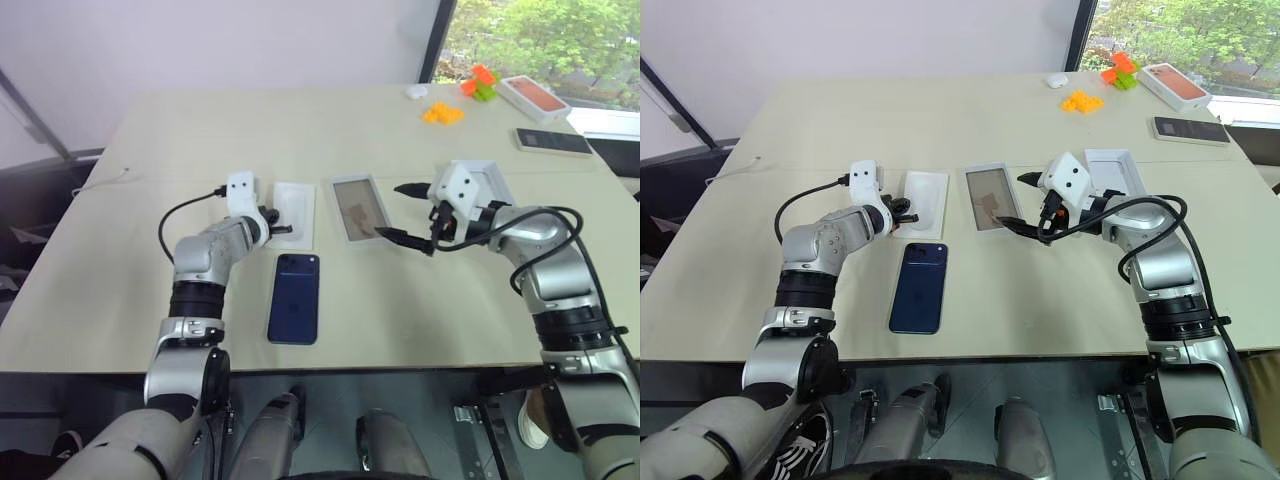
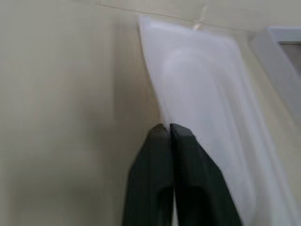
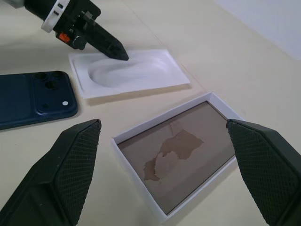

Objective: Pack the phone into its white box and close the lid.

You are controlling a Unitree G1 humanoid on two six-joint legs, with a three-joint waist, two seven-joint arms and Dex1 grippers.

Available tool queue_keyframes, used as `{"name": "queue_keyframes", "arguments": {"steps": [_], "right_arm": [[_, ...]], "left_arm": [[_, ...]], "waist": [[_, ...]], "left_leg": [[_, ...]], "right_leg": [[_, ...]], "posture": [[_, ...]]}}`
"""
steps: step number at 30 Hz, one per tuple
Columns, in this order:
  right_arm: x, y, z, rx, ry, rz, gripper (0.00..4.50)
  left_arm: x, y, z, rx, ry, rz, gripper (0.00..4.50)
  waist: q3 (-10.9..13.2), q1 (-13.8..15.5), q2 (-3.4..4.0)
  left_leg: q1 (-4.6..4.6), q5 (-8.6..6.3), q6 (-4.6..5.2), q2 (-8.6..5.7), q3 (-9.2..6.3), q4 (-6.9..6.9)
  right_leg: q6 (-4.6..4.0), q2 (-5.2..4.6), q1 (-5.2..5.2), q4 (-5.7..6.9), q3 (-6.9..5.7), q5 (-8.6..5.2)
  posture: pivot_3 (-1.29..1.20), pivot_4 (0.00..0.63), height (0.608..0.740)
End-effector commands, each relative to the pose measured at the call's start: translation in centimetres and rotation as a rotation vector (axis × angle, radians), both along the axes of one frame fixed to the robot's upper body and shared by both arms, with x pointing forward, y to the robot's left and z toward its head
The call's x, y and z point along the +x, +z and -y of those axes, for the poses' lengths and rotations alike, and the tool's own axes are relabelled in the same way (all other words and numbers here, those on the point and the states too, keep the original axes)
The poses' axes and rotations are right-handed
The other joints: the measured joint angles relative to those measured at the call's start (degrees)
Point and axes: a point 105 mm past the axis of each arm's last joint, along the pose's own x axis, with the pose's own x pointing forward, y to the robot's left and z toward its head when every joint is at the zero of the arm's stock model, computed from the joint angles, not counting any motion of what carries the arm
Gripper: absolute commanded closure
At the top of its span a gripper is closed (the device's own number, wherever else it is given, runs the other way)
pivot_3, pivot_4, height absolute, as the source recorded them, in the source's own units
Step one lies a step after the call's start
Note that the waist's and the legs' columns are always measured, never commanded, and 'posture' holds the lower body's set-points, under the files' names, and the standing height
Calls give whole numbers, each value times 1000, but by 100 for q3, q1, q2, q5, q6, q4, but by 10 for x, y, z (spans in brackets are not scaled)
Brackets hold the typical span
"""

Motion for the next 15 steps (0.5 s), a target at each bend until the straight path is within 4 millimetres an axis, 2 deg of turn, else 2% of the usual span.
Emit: {"name": "queue_keyframes", "arguments": {"steps": [1,6,10,15], "right_arm": [[-1,22,0,6,3,73,0],[-2,21,1,3,3,70,0],[0,20,6,-12,-12,74,0],[5,21,18,-30,-37,73,0]], "left_arm": [[-2,-9,-3,-14,16,-37,4488],[0,9,-5,-174,38,9,4488],[-5,34,-13,-398,51,65,4488],[-16,41,-23,-517,65,72,4488]], "waist": [[0,-5,0],[0,-5,-1],[2,-16,-3],[2,-29,-3]], "left_leg": [[0,0,0,0,-1,0],[-3,0,0,0,-1,-1],[-7,0,1,0,-1,-1],[-12,0,1,1,1,-5]], "right_leg": [[0,0,0,1,0,0],[0,0,-3,-1,-1,0],[0,0,-3,-1,-2,0],[0,1,2,-1,-2,0]], "posture": [[0,150,740],[0,150,740],[0,150,740],[0,150,740]]}}
